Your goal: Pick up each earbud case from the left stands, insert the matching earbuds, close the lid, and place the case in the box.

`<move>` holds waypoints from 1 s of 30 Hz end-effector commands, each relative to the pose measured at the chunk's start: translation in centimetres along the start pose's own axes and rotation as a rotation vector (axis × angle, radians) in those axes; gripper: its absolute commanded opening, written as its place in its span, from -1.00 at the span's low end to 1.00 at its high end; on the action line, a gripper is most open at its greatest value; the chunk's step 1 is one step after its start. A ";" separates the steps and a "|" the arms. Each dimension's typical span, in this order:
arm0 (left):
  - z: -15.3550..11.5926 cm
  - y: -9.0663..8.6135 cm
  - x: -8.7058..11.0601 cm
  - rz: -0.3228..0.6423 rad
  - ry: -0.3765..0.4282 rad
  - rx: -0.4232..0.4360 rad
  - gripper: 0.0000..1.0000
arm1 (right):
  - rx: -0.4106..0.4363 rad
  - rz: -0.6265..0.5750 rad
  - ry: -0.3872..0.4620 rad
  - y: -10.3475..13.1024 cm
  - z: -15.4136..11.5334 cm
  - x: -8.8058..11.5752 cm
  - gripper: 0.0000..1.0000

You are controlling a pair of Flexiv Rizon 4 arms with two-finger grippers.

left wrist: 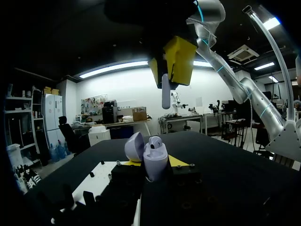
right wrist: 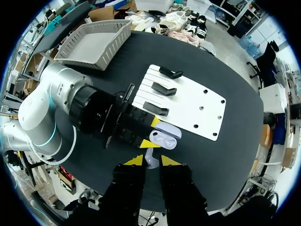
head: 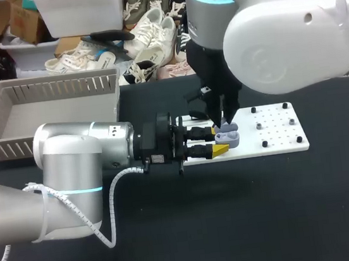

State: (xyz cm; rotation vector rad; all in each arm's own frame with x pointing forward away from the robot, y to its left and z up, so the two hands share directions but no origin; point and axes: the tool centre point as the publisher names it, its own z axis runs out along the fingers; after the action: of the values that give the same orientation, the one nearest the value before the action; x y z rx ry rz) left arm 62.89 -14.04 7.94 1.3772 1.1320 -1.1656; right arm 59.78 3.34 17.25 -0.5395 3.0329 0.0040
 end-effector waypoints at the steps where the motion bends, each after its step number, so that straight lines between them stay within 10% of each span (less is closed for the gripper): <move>1: 0.0 0.1 0.1 0.000 -0.002 0.001 -1.00 | -0.004 0.025 0.004 -0.3 0.5 0.1 -1.00; 30: 0.0 0.1 0.1 0.000 -0.002 0.001 -1.00 | -0.007 0.055 0.000 -0.3 2.7 -0.7 -1.00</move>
State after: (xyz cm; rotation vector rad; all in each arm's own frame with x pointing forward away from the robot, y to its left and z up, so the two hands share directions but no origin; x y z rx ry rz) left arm 62.89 -14.04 7.94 1.3772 1.1320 -1.1656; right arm 60.81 3.39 14.83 -0.4629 3.0528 0.0186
